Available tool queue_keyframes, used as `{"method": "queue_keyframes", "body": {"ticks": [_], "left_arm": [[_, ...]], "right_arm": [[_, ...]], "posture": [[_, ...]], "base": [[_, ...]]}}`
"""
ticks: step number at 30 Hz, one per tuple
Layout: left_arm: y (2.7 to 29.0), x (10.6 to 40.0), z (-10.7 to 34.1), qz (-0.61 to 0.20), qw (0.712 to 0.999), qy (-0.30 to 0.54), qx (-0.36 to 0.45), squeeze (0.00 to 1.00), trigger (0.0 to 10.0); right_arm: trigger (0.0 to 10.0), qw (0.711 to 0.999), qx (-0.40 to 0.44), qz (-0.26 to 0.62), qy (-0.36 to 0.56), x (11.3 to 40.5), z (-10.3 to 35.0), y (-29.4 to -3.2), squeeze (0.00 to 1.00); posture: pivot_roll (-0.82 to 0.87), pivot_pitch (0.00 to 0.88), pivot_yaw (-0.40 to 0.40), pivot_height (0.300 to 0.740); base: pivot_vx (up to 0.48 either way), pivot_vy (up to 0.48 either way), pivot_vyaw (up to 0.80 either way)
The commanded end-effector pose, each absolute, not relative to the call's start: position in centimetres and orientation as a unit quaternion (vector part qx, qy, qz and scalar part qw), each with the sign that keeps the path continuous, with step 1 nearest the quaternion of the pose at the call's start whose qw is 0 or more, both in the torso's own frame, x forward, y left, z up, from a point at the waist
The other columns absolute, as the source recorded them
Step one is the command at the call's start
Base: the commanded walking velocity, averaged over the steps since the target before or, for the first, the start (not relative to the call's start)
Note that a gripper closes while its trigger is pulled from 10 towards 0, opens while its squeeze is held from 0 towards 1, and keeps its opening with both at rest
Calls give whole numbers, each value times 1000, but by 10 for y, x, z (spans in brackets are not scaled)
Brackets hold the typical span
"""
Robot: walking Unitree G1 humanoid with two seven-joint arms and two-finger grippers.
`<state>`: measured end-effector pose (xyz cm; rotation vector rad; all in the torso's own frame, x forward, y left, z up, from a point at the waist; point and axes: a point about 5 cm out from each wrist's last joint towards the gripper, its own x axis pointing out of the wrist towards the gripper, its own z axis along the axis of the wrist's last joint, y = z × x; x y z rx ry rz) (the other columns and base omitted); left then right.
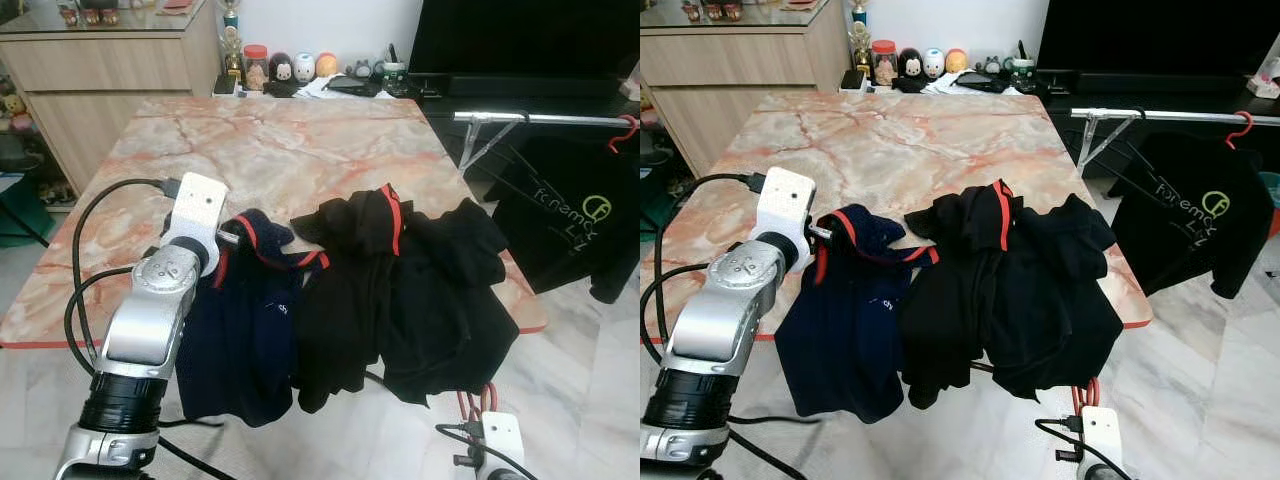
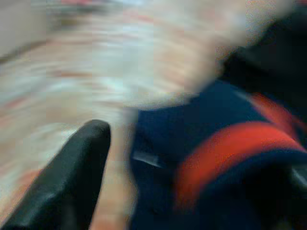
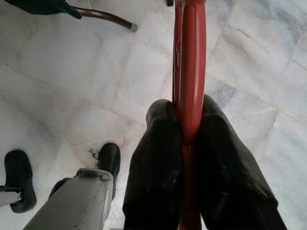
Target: Hang hanger
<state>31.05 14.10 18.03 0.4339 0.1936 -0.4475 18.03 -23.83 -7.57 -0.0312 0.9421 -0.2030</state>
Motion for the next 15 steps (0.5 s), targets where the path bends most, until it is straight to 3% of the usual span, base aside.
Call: {"method": "queue_keyframes", "body": {"ticks": [1, 5, 9, 11, 12, 14, 15], "left_arm": [[118, 294, 168, -326, 916, 130, 193, 1000, 10000], [121, 296, 171, -318, 924, 122, 174, 1000, 10000], [152, 324, 187, -136, 972, 84, 170, 1000, 10000], [161, 326, 190, -111, 973, 85, 183, 1000, 10000], [161, 325, 190, -116, 972, 87, 186, 1000, 10000], [145, 313, 184, -207, 954, 105, 189, 1000, 10000], [133, 302, 178, -282, 932, 120, 193, 1000, 10000]], "right_arm": [[10000, 886, -17, -99, 453, 180, -75, -240, 0], [10000, 886, -17, -99, 453, 180, -75, -240, 0], [10000, 886, -18, -99, 453, 180, -75, -240, 0], [10000, 886, -19, -99, 454, 180, -75, -240, 0], [10000, 885, -19, -99, 454, 180, -75, -240, 0], [10000, 885, -20, -99, 454, 180, -75, -240, 0], [10000, 885, -20, -99, 454, 180, -75, -240, 0]], "posture": [[133, 0, -55, 740], [136, 0, -55, 740], [138, 0, -56, 740], [139, 0, -56, 740], [139, 0, -56, 740], [138, 0, -56, 740], [138, 0, -56, 740]], "base": [[0, 0, 0], [0, 0, 0], [0, 0, 0], [0, 0, 0], [0, 0, 0], [0, 0, 0], [0, 0, 0]]}}
